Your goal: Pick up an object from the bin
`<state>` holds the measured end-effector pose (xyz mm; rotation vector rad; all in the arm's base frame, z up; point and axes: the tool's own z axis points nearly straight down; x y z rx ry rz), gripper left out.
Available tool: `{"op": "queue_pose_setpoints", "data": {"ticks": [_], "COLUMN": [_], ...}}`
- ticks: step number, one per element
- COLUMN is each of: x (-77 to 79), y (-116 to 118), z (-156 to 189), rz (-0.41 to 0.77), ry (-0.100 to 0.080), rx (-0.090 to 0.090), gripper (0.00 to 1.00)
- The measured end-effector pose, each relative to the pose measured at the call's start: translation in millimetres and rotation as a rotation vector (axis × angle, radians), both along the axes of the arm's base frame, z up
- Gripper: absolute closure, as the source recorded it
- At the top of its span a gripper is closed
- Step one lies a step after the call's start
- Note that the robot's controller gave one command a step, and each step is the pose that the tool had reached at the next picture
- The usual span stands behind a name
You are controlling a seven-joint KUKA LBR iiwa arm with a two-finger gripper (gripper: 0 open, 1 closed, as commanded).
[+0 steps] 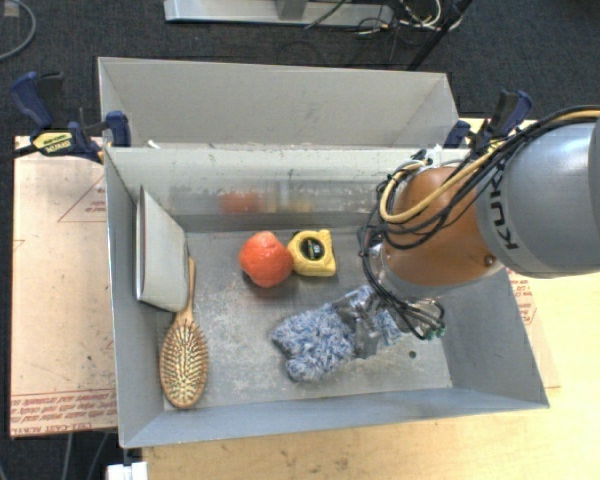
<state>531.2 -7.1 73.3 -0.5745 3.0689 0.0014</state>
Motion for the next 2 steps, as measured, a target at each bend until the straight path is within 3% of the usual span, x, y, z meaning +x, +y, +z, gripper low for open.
{"op": "queue_pose_setpoints", "data": {"ticks": [1, 2], "x": [0.1, 1.5], "y": [0.1, 5.3], "z": [0.0, 188.7], "rz": [0.0, -0.033], "ry": [0.0, 0.001], "rx": [0.0, 0.002], "gripper": [1.0, 1.0]}}
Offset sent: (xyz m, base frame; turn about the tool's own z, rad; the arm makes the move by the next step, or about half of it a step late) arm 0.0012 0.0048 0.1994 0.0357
